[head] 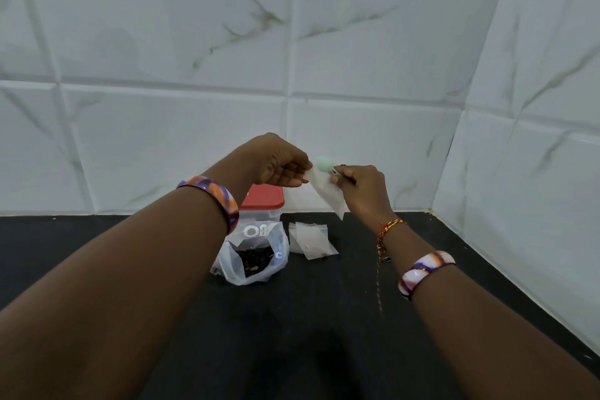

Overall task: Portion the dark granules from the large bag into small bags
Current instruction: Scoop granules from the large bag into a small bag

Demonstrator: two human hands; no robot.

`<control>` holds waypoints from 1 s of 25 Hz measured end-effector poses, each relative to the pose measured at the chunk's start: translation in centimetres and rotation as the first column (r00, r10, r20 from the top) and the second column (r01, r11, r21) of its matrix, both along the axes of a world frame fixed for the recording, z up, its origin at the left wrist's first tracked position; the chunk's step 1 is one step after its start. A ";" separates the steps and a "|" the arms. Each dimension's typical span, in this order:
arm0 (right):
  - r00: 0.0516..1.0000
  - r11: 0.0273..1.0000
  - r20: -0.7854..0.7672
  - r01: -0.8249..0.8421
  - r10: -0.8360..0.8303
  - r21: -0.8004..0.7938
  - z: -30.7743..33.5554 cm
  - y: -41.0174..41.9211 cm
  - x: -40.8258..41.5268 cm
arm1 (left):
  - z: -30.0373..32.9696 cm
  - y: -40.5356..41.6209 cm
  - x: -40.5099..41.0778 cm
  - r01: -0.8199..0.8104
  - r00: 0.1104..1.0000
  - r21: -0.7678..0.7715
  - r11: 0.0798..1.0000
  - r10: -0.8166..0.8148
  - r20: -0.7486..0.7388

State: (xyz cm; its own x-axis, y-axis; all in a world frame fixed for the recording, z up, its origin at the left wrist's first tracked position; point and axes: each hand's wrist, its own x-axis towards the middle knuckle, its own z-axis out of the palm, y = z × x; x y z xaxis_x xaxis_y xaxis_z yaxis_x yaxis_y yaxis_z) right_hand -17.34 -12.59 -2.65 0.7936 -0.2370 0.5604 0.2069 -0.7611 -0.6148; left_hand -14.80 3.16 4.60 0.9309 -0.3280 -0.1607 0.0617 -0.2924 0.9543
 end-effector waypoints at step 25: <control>0.974 0.668 -0.116 -0.046 0.197 0.743 3.6 1.8 -3.4 | -1.2 -0.1 -2.9 -0.059 0.997 -0.279 0.958 0.070 0.028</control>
State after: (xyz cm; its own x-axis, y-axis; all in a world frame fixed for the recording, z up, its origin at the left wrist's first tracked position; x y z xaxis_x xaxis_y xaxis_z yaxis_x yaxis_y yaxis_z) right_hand -20.69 -10.81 1.00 0.9089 -0.4045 0.1011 0.0989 -0.0264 -0.9947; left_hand -17.71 3.01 3.39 0.9551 -0.2939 -0.0366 0.0346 -0.0119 0.9993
